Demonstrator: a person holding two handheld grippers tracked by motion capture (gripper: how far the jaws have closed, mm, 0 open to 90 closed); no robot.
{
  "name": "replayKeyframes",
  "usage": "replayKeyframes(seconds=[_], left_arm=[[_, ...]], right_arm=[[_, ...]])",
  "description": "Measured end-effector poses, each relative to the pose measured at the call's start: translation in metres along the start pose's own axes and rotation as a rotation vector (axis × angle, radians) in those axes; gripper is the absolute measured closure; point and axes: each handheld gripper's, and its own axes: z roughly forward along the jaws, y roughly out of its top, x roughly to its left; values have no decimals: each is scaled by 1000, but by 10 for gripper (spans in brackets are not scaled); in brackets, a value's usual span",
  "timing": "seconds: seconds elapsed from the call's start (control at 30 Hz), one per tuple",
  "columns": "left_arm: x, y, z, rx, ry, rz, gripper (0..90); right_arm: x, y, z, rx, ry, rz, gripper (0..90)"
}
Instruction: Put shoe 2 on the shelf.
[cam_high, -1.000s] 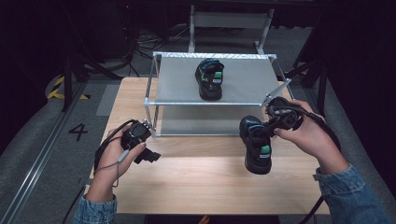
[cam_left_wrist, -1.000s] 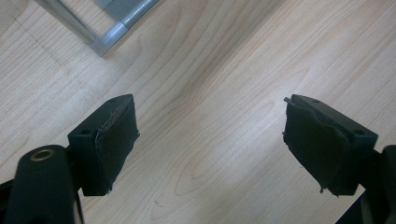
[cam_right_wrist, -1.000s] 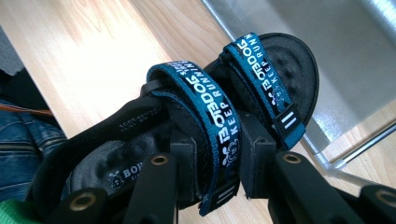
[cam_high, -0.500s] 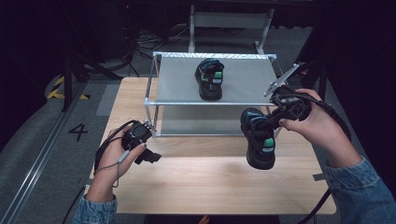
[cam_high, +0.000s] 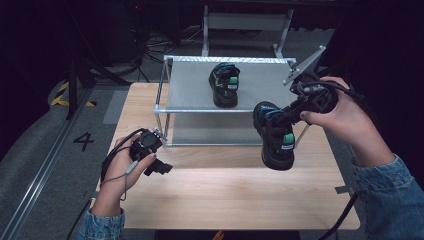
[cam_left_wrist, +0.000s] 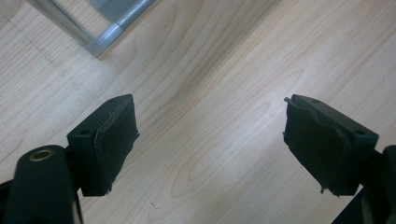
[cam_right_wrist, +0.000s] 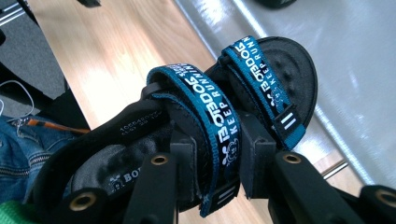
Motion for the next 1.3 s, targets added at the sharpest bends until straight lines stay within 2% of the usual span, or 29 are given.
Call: replayKeyframes(seconds=[0.03, 0.23, 0.4, 0.53, 0.57, 0.6, 0.63, 0.7, 0.73, 0.8, 0.83, 0.93, 1.0, 1.03, 1.13, 1.3], left_arm=[[1, 0, -1, 4, 3, 8, 177], [2, -1, -3, -12, 3, -9, 176], [3, -3, -3, -10, 8, -7, 176], [4, -8, -5, -22, 19, -28, 176], [6, -11, -9, -55, 34, -61, 173], [6, -11, -9, -55, 34, -61, 174], [8, -16, -11, -72, 48, -75, 173], [8, -19, -12, -71, 49, -82, 174], [8, -23, -11, -71, 53, -86, 173], [8, -25, -11, -66, 52, -86, 174], [8, -27, -10, -59, 52, -86, 174], [7, -32, -8, -53, 54, -92, 174], [7, -34, -7, -48, 62, -91, 175], [7, -38, -4, -30, 63, -111, 176], [7, -43, -1, -10, 85, -126, 183], [7, -48, -2, -18, 97, -136, 185]], right_arm=[[-1, 2, -1, -5, -4, 0, 709], [-8, 14, -6, -17, -17, -1, 708], [-20, 27, -7, -28, -37, 3, 708], [-36, 40, -5, -33, -54, 8, 708], [-40, 43, -4, -34, -60, 9, 709], [-40, 43, -4, -34, -60, 9, 709], [-47, 48, -2, -32, -64, 11, 708], [-51, 50, 0, -34, -71, 11, 709], [-58, 56, 3, -31, -73, 19, 709], [-61, 58, 4, -31, -73, 20, 709], [-69, 63, 7, -37, -68, 29, 709], [-75, 66, 10, -42, -65, 36, 709], [-85, 72, 14, -46, -63, 45, 709], [-89, 74, 15, -47, -64, 47, 709], [-97, 78, 20, -45, -72, 50, 709], [-111, 83, 27, -49, -69, 67, 709]])
